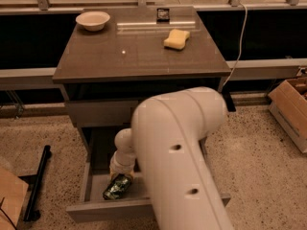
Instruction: Pick green can from middle drawer and place on counter
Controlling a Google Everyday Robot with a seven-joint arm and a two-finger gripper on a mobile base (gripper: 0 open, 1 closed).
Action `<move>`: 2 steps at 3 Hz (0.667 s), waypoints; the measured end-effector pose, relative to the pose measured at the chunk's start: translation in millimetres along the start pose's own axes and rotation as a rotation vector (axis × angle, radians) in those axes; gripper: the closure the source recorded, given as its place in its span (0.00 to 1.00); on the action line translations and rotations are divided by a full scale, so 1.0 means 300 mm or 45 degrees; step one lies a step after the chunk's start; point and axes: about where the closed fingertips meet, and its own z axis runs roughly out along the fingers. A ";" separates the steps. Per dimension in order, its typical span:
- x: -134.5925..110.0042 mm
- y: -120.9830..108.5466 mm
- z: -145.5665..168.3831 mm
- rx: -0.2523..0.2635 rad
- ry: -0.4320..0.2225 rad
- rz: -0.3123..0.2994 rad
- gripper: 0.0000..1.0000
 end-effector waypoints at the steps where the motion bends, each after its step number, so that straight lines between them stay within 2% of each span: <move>1: 0.022 0.102 -0.225 -0.284 -0.123 -0.148 1.00; 2: 0.040 0.085 -0.402 -0.430 -0.205 -0.234 1.00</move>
Offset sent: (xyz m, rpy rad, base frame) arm 0.0214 -0.1232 0.1860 0.5152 -0.2929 0.0259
